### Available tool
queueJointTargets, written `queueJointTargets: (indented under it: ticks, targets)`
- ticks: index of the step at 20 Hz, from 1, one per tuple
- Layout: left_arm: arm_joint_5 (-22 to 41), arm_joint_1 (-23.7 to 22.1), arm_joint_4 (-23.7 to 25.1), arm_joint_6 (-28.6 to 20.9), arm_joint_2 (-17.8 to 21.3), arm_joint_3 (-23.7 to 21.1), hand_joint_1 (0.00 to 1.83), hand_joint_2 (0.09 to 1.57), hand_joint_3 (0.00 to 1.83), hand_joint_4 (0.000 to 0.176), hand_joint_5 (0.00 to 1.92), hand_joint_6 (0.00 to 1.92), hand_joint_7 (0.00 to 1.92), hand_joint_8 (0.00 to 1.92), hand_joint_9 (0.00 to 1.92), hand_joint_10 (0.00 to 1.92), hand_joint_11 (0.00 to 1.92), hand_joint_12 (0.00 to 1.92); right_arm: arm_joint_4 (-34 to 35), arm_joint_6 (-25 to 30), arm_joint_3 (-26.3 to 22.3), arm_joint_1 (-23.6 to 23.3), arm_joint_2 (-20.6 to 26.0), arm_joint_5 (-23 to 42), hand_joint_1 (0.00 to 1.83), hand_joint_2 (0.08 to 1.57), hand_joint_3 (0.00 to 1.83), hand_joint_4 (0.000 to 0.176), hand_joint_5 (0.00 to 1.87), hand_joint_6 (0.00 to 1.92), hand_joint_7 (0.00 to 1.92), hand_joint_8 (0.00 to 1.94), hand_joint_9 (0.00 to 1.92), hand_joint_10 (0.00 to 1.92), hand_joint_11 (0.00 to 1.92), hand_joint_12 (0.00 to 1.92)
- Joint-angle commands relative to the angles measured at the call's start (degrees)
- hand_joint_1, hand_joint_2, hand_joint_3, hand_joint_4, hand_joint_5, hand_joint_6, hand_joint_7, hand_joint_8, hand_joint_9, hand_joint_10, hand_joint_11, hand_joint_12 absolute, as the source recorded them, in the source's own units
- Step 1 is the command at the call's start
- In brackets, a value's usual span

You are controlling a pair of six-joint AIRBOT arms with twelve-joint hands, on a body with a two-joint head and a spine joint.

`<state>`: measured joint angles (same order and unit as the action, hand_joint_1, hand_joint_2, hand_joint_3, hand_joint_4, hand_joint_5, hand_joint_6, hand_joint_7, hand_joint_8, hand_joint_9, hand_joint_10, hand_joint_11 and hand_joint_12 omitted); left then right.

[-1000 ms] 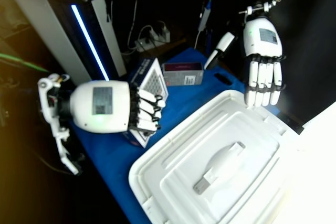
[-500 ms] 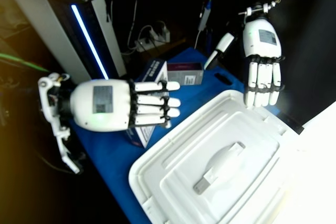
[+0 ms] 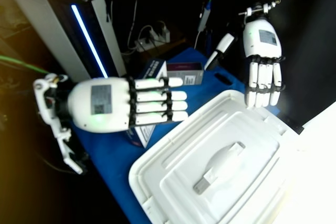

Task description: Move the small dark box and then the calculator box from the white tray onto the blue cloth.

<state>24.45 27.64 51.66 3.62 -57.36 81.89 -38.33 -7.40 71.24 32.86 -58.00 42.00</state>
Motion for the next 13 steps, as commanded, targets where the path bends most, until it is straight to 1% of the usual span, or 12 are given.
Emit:
queueJointTargets:
  ticks: [1,2,3,4,5,6,8,9,10,11,12,13]
  targets:
    - [4.4,0.1,-5.7,2.4,-0.1,0.3,0.69,0.77,0.00,0.000,0.18,0.00,0.21,0.00,0.19,0.00,0.00,0.32,3.1,0.4,0.2,-1.2,0.1,6.2,0.82,0.62,0.00,0.155,0.00,0.00,0.00,0.00,0.00,0.00,0.00,0.00]
    - [5.8,0.7,-10.0,4.9,0.1,0.3,0.69,0.74,0.00,0.000,0.20,0.00,0.23,0.00,0.24,0.00,0.00,0.38,3.5,0.4,0.6,-2.3,0.4,6.2,0.84,0.62,0.00,0.142,0.00,0.00,0.00,0.00,0.00,0.00,0.00,0.00]
    - [6.2,0.8,-10.9,5.4,0.1,0.4,0.72,0.73,0.00,0.000,0.18,0.00,0.23,0.00,0.23,0.00,0.00,0.36,3.8,0.4,0.9,-3.0,0.5,6.3,0.85,0.61,0.00,0.138,0.00,0.00,0.00,0.00,0.00,0.00,0.00,0.00]
    - [6.6,1.0,-11.4,5.4,0.1,0.4,0.73,0.73,0.00,0.000,0.14,0.00,0.17,0.00,0.18,0.00,0.00,0.25,3.8,0.3,1.4,-3.6,0.5,6.4,0.85,0.60,0.00,0.160,0.00,0.00,0.00,0.00,0.00,0.00,0.00,0.00]
    - [7.0,1.4,-11.8,5.5,0.1,0.4,0.73,0.73,0.00,0.000,0.14,0.00,0.17,0.00,0.18,0.00,0.00,0.25,3.8,0.1,1.8,-4.0,0.7,6.4,0.85,0.60,0.00,0.160,0.00,0.00,0.00,0.00,0.00,0.00,0.00,0.00]
    - [7.6,2.0,-13.0,6.2,0.2,0.3,0.66,0.77,0.01,0.008,0.07,0.00,0.06,0.00,0.09,0.00,0.00,0.10,4.1,0.0,2.1,-4.2,1.2,6.4,0.86,0.62,0.00,0.154,0.00,0.00,0.00,0.00,0.00,0.00,0.00,0.00]
    - [8.7,2.5,-16.5,8.8,0.6,-0.1,0.62,0.76,0.00,0.002,0.05,0.00,0.06,0.00,0.10,0.01,0.04,0.11,6.0,-1.5,2.2,-4.3,2.1,6.4,0.84,0.64,0.01,0.111,0.00,0.00,0.00,0.00,0.00,0.00,0.00,0.00]
    - [9.5,2.8,-18.2,9.4,0.9,-0.1,0.62,0.76,0.00,0.002,0.05,0.00,0.06,0.00,0.10,0.01,0.04,0.11,7.3,-2.7,2.2,-4.4,2.5,6.4,0.84,0.64,0.01,0.111,0.00,0.00,0.00,0.00,0.00,0.00,0.00,0.00]
    - [9.9,3.1,-18.9,9.6,1.2,-0.2,0.62,0.76,0.00,0.021,0.06,0.00,0.08,0.01,0.11,0.01,0.04,0.11,7.7,-3.2,2.2,-4.6,2.7,6.4,0.79,0.65,0.01,0.098,0.00,0.00,0.00,0.00,0.00,0.00,0.00,0.00]
    - [10.2,3.4,-19.9,10.4,2.0,-0.8,0.62,0.77,0.00,0.005,0.05,0.00,0.09,0.01,0.13,0.01,0.06,0.13,8.3,-3.8,2.4,-5.2,2.8,6.4,0.72,0.67,0.02,0.102,0.00,0.00,0.00,0.00,0.00,0.00,0.00,0.00]
    - [10.5,3.8,-21.3,11.9,2.8,-1.5,0.62,0.77,0.00,0.005,0.05,0.00,0.09,0.01,0.13,0.01,0.06,0.13,8.6,-4.0,2.5,-5.6,2.9,6.4,0.72,0.67,0.02,0.102,0.00,0.00,0.00,0.00,0.00,0.00,0.00,0.00]
    - [11.2,4.5,-23.0,13.4,3.7,-2.3,0.62,0.77,0.00,0.000,0.04,0.00,0.09,0.01,0.13,0.01,0.07,0.13,8.7,-4.0,2.7,-6.1,3.1,6.4,0.68,0.66,0.01,0.132,0.00,0.00,0.00,0.00,0.00,0.00,0.00,0.00]
